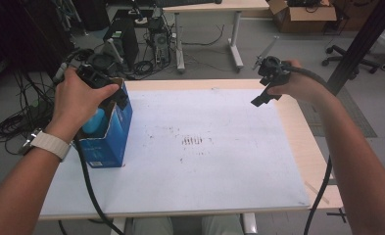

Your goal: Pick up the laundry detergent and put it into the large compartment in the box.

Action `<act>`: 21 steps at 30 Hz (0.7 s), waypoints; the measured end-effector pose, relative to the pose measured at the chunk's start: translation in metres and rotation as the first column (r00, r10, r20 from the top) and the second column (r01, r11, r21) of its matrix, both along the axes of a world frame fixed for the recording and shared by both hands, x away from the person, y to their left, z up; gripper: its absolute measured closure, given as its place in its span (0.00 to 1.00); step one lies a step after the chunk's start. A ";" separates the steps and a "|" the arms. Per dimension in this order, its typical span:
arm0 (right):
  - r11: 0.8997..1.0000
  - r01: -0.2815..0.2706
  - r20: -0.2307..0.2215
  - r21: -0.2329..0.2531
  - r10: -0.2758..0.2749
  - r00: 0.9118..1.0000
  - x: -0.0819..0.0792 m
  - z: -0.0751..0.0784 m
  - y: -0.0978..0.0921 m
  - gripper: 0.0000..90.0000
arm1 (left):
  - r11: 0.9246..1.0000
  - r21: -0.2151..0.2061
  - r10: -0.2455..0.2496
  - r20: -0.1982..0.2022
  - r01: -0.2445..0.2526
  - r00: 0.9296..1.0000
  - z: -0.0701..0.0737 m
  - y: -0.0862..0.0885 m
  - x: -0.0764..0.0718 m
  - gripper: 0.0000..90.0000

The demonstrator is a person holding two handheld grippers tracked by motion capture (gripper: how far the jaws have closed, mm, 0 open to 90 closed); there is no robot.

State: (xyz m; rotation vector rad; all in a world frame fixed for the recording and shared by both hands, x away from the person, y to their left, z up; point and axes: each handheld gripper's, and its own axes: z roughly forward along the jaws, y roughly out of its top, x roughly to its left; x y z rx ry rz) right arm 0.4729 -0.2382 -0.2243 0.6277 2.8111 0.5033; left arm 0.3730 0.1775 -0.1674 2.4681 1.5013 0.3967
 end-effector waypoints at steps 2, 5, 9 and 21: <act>1.000 -0.004 0.002 0.002 0.004 1.000 0.000 0.000 0.000 0.11 | 0.999 0.002 -0.041 -0.003 0.041 0.999 0.000 -0.008 -0.005 0.23; 1.000 -0.007 0.004 0.001 0.007 1.000 0.000 0.000 0.000 0.11 | 0.995 -0.001 -0.103 0.001 0.103 0.995 -0.001 -0.020 -0.013 0.21; 1.000 -0.008 0.003 0.001 0.008 1.000 -0.001 0.000 0.000 0.11 | 0.986 -0.012 -0.164 0.005 0.164 0.987 -0.003 -0.034 -0.025 0.21; 1.000 -0.012 0.005 0.006 0.012 1.000 -0.003 0.000 0.001 0.11 | 0.968 -0.018 -0.251 -0.004 0.251 0.968 -0.011 -0.060 -0.040 0.08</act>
